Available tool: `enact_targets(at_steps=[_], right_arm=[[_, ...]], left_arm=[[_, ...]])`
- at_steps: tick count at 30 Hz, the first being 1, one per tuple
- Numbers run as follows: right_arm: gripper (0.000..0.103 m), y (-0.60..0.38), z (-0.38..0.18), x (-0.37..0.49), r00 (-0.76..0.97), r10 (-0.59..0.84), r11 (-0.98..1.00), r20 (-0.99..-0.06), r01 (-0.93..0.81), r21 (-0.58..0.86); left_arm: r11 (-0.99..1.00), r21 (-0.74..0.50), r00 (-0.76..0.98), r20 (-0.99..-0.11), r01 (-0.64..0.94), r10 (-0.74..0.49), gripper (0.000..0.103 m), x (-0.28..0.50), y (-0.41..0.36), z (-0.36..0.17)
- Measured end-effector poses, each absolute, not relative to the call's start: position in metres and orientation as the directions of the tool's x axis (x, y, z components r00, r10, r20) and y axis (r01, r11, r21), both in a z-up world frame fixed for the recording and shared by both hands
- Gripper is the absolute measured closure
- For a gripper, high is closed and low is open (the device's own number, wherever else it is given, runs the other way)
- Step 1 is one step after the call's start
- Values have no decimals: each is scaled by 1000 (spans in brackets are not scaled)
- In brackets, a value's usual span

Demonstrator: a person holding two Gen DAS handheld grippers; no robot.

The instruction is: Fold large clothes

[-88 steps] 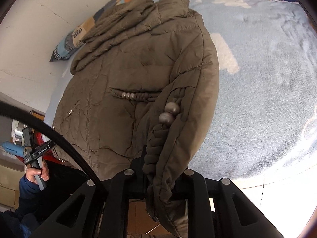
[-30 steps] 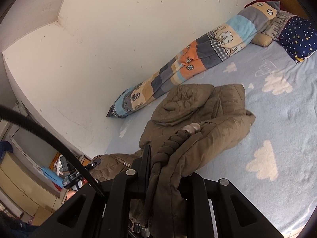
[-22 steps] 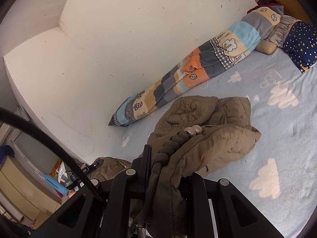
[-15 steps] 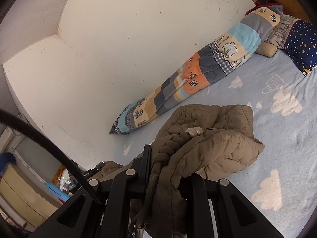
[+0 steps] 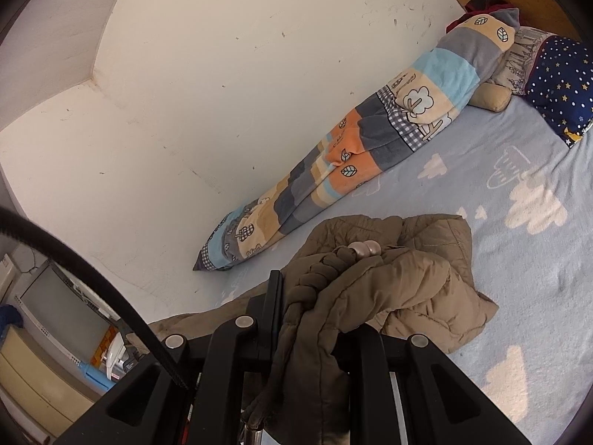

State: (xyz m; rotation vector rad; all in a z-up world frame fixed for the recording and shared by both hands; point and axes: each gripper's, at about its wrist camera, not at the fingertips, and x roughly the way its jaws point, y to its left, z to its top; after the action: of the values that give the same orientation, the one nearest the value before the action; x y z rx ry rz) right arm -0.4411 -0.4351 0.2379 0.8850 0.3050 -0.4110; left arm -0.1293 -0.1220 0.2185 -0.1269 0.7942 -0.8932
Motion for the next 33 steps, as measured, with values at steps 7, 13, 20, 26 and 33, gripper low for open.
enact_targets(at_steps=[7,13,20,26,33], right_arm=[[87,-454,238,-427,880,-234,554,-414,471,687],[87,-467,235,-417,877,-244,550,-415,477,685],[87,-484,230,-409,871,-258,542,-419,489,683],[87,-500,222,-401,865,-265,534,-425,499,683],[87,-520,210,-390,859,-269,526,-435,510,681]], left_arm=[[654,-422,376,-570,628,-730,84,-114,-132,213],[665,-417,390,-572,619,-722,84,-106,-142,212],[684,-421,405,-579,596,-708,84,-91,-152,204],[695,-411,408,-590,590,-696,83,-78,-165,196],[707,-417,408,-603,571,-686,83,-62,-184,185]])
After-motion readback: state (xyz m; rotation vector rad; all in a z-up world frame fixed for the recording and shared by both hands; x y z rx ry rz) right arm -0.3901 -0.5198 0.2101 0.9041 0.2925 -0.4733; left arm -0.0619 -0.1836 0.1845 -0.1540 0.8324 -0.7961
